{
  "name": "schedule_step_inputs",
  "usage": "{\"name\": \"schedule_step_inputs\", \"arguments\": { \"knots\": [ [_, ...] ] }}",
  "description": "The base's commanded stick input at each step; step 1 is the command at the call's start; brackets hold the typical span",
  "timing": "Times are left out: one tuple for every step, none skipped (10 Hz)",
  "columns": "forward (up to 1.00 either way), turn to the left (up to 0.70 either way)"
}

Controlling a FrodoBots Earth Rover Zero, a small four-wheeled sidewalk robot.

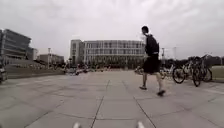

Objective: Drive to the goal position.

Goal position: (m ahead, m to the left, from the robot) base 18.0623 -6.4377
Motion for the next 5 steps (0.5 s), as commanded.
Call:
{"name": "schedule_step_inputs", "arguments": {
  "knots": [
    [0.85,0.0],
    [0.85,0.0],
    [0.85,0.0],
    [0.85,0.0],
    [0.85,0.0]
  ]
}}
